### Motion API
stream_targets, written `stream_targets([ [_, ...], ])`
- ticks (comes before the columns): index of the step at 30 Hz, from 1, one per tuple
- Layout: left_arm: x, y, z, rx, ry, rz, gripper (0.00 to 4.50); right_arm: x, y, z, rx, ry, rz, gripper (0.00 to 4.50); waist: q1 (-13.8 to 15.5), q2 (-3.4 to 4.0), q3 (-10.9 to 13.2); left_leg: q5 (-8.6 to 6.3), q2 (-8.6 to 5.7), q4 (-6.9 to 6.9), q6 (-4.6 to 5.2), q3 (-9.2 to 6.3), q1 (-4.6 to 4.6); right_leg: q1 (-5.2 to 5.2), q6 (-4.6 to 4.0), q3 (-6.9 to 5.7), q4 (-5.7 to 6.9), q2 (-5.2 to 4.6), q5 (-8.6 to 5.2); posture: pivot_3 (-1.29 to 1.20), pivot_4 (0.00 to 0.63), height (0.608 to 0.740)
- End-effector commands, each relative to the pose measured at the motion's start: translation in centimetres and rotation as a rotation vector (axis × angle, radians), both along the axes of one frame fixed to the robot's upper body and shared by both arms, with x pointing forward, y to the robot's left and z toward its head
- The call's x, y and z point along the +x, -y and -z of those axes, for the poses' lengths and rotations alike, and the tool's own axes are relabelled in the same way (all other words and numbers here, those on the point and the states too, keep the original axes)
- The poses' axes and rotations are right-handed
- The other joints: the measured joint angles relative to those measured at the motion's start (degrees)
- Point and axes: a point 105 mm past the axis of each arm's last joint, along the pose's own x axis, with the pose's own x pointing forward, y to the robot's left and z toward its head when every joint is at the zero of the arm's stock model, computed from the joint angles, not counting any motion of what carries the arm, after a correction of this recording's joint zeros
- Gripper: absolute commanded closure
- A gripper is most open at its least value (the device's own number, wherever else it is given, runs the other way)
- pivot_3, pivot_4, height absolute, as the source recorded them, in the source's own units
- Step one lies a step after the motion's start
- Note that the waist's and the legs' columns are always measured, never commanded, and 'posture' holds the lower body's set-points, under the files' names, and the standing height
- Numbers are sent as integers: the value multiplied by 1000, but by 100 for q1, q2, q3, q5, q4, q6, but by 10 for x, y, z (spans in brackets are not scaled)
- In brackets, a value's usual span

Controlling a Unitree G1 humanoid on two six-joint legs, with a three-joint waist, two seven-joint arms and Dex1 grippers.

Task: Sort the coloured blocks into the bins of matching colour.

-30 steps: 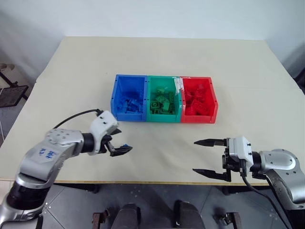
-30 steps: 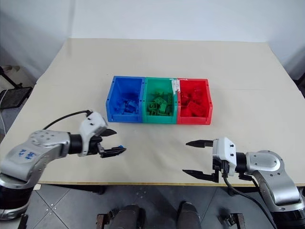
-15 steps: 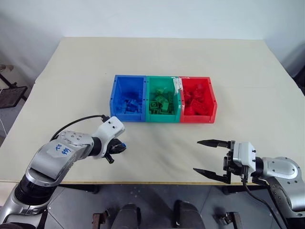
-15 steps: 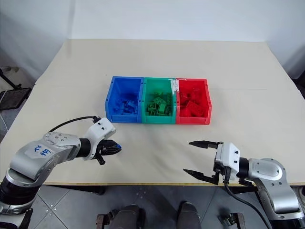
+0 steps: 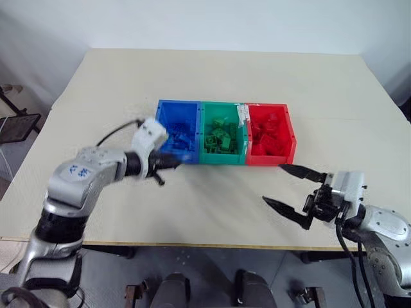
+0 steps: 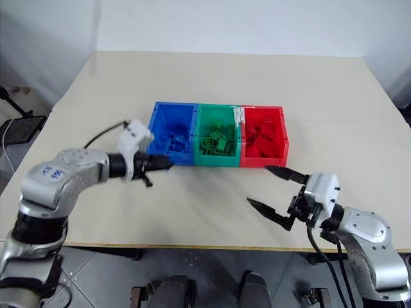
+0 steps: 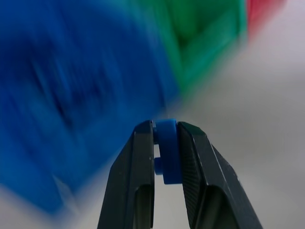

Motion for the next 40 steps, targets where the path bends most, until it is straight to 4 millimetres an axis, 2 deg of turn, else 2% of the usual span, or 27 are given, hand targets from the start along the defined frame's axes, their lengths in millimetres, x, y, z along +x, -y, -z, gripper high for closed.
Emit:
stream_targets([
  [1,27,-4,-24,-16,157,-94,4082,-3,8,-11,14,45,62,0,-19,0,0,0,-1,-2,0,1,1,0,0,0,0,1,0,0,150,740],
  [3,43,2,-31,-23,195,-114,4082,-4,15,-11,11,47,102,0,-18,0,0,0,-1,-5,0,3,2,-2,0,0,2,1,0,0,150,740],
  [6,58,10,-30,-18,202,-116,4082,-5,20,-9,-3,46,132,0,-22,0,0,0,-2,-4,1,7,0,-2,2,0,-1,0,1,0,150,740],
  [10,67,13,-20,-8,194,-85,4082,-6,24,-9,-18,51,157,0,-33,0,0,0,-2,-7,1,9,2,-3,2,0,0,0,1,0,150,740],
  [15,64,9,-30,-27,260,-40,2463,-6,23,-8,-21,52,164,0,-39,0,0,0,-1,-9,1,10,1,-9,2,0,2,0,1,0,150,740],
  [19,53,-9,-38,-52,321,11,1223,-6,21,-4,-34,39,150,0,-40,0,0,0,-1,-9,1,10,1,-8,2,0,2,0,1,0,150,740],
  [23,34,-30,-36,-49,349,87,57,-6,22,-2,-49,31,135,0,-66,1,0,1,1,-12,1,11,4,-9,2,0,4,1,1,0,150,740],
  [26,1,-61,-26,-1,375,218,57,-5,24,4,-132,33,91,0,-62,2,-1,0,2,-9,1,11,3,-8,2,-1,1,0,1,0,150,740],
  [27,-12,-78,-11,59,347,239,57,-4,26,8,-167,21,71,0,-87,3,-1,0,2,-10,1,12,4,-8,2,0,2,0,1,0,150,740],
  [29,-26,-96,4,105,305,243,57,-3,29,12,-199,1,43,0,-134,2,-1,0,5,-19,1,14,9,-8,2,0,2,1,1,0,150,740],
  [33,-44,-107,17,116,307,248,57,-1,30,18,-229,-18,2,0,-32,1,0,0,6,-3,2,8,2,-2,2,-4,1,0,1,0,150,740],
  [36,-56,-106,25,97,301,243,57,4,34,18,-249,-11,7,0,-23,1,-1,0,6,-1,3,6,4,1,1,-4,1,0,1,0,150,740],
  [40,-61,-102,34,63,288,208,57,8,38,16,-235,-5,32,0,-28,1,-1,-1,6,-4,3,8,6,0,1,-4,2,0,1,0,150,740],
])
